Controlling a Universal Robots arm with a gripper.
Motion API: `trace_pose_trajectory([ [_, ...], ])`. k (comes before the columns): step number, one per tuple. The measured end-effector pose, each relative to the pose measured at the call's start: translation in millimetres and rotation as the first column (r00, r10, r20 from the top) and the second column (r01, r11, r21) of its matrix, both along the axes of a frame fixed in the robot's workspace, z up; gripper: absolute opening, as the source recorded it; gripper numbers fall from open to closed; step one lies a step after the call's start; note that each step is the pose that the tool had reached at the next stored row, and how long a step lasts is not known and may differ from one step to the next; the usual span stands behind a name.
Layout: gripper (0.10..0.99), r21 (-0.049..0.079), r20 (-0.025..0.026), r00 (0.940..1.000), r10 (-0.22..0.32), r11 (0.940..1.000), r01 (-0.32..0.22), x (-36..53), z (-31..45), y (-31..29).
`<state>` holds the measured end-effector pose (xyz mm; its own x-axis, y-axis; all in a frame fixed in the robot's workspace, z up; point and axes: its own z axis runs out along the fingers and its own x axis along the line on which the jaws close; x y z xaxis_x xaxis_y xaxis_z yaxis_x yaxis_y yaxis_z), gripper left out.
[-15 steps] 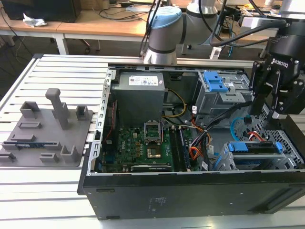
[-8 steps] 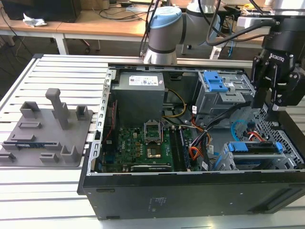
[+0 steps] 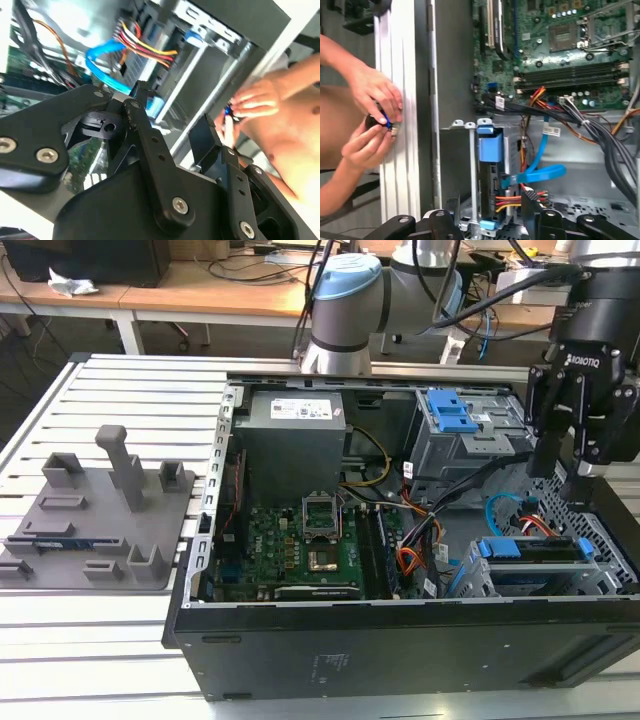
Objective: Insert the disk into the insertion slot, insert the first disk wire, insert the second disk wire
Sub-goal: 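Insert the second disk wire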
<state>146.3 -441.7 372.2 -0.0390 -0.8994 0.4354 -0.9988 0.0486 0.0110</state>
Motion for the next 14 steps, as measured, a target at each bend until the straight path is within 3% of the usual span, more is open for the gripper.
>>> trace_pose_trajectory([
  [5,0.6,0.0,-0.0002,1.0,0.01,1.0,-0.01,-9.1,-5.1,-1.5],
  [11,0.6,-0.01,-0.0027,0.994,0.109,0.994,-0.109,-10.3,-7.6,-1.5],
  [14,0.6,-0.01,-0.0058,0.9922,0.124,0.9922,-0.124,-14.7,-9.8,-1.5],
])
